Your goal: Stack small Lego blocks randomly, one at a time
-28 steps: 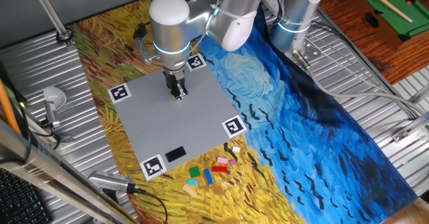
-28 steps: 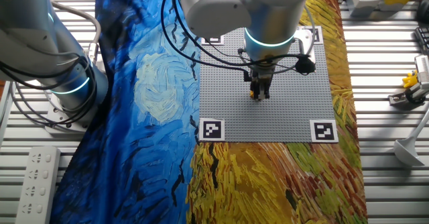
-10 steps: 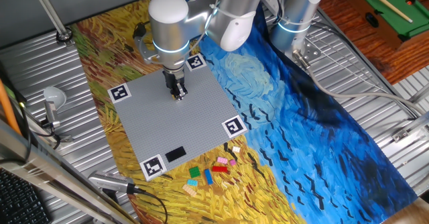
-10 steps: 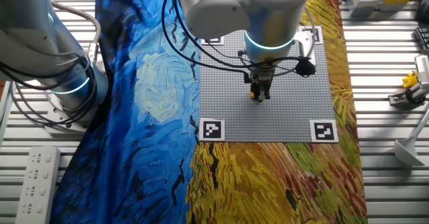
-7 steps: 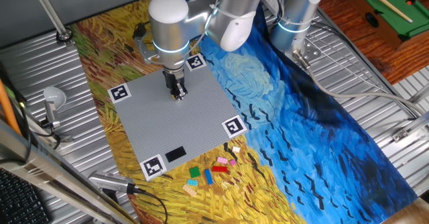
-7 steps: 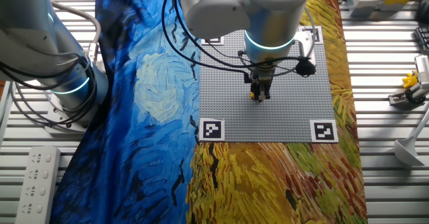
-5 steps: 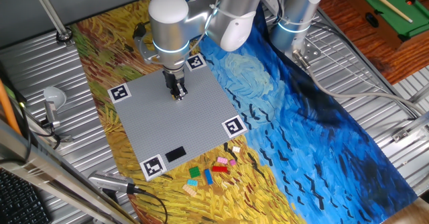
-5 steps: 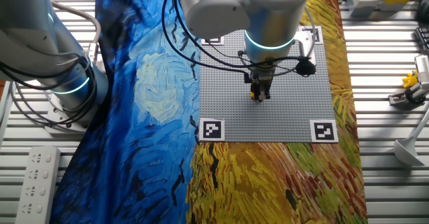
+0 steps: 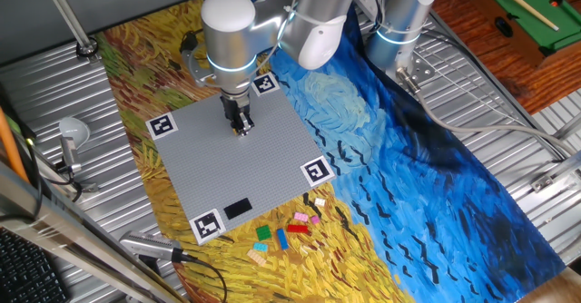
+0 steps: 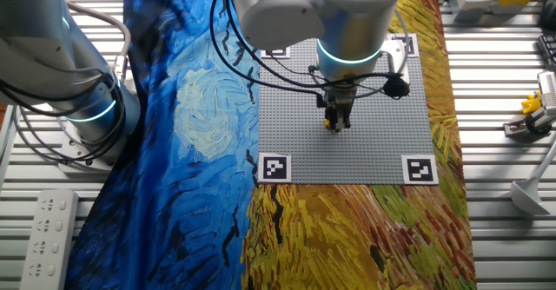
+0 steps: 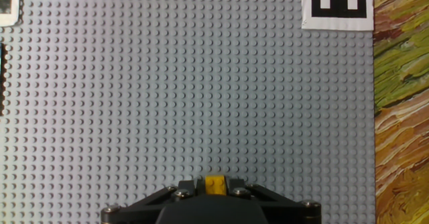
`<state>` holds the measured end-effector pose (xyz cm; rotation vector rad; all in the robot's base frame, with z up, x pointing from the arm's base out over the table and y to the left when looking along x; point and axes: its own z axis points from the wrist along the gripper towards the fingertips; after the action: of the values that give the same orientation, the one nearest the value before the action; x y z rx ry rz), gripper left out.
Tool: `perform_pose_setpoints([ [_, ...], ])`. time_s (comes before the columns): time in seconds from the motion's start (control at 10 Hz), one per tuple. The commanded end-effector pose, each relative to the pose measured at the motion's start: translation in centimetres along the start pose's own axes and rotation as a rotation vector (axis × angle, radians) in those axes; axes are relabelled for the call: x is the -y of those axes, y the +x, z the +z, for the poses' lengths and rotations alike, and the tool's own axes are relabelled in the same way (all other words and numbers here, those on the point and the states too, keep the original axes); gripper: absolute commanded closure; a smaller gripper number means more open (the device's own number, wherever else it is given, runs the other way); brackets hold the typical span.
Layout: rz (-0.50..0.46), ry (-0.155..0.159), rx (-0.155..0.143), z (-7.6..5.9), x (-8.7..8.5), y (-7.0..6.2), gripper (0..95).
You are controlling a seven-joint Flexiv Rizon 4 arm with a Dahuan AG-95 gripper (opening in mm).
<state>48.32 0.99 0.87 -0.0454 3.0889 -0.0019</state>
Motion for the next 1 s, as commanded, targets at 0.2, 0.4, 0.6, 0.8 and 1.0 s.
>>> perform_pose_setpoints([
  [0.2, 0.004, 0.0, -0.004, -0.06, -0.06, -0.01, 76.0],
  [0.4, 0.014, 0.007, -0.009, -0.07, -0.07, -0.01, 76.0],
  [0.6, 0.017, 0.007, -0.009, -0.11, -0.06, -0.01, 76.0],
  [0.8, 0.018, 0.008, -0.009, -0.11, -0.06, -0.01, 76.0],
  [1.0, 0.018, 0.009, -0.01, -0.13, -0.06, -0.01, 76.0],
])
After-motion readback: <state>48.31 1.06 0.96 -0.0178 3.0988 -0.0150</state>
